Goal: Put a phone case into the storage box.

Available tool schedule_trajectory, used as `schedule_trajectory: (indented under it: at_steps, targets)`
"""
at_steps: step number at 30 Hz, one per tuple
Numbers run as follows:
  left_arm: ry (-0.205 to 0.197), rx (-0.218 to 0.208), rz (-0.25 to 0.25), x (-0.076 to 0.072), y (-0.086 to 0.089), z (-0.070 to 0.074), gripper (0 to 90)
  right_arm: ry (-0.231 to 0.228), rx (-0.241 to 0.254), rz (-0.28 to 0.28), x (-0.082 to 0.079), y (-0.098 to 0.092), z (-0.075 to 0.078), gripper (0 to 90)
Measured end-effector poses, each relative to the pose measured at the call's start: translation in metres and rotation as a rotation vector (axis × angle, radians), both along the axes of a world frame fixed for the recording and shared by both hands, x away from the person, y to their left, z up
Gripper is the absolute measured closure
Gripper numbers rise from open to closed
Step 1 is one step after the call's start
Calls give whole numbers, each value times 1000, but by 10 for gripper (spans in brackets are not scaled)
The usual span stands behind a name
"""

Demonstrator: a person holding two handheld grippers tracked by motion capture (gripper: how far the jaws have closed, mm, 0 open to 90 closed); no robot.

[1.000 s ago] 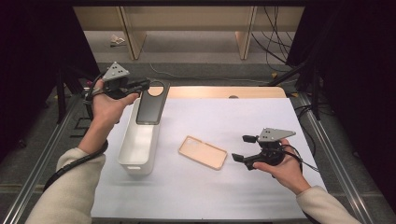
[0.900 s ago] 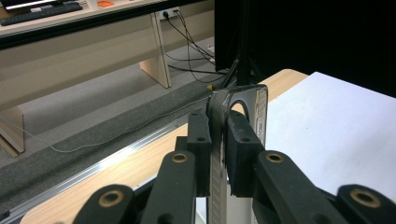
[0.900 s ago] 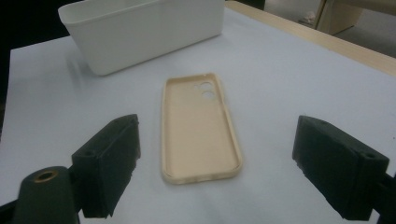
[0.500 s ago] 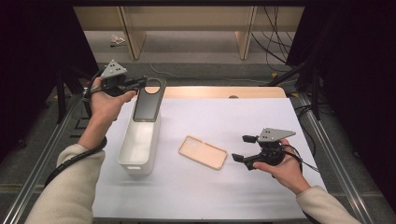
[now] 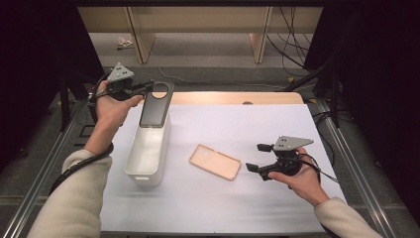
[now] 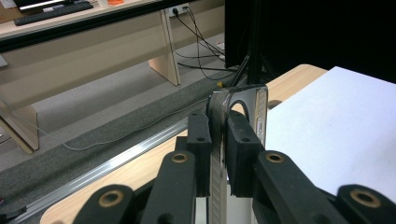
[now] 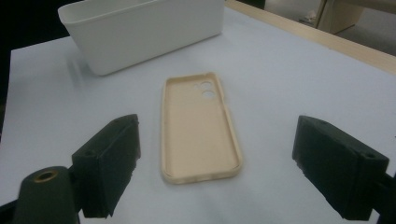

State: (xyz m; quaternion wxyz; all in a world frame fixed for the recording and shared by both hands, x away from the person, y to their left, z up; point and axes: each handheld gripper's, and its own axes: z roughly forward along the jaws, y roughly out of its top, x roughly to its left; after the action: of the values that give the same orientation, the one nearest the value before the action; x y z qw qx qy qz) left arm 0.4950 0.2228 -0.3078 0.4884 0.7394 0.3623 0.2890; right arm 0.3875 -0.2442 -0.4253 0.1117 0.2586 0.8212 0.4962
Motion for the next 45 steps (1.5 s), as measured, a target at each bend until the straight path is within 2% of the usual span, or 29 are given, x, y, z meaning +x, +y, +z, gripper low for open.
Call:
schedule_trajectory:
  at_steps: [23,30,34,45]
  targets:
    - [2,-1,15,15,5,-6,811,-8,18,5,-1,0,2,160]
    - [5,-12,23,16,7,-10,810,-10,14,3,-2,1,2,158]
    - [2,-2,25,17,9,-12,810,-9,12,-3,-2,1,2,157]
    - [4,-8,31,23,12,-15,810,-12,7,-11,-1,1,1,145]
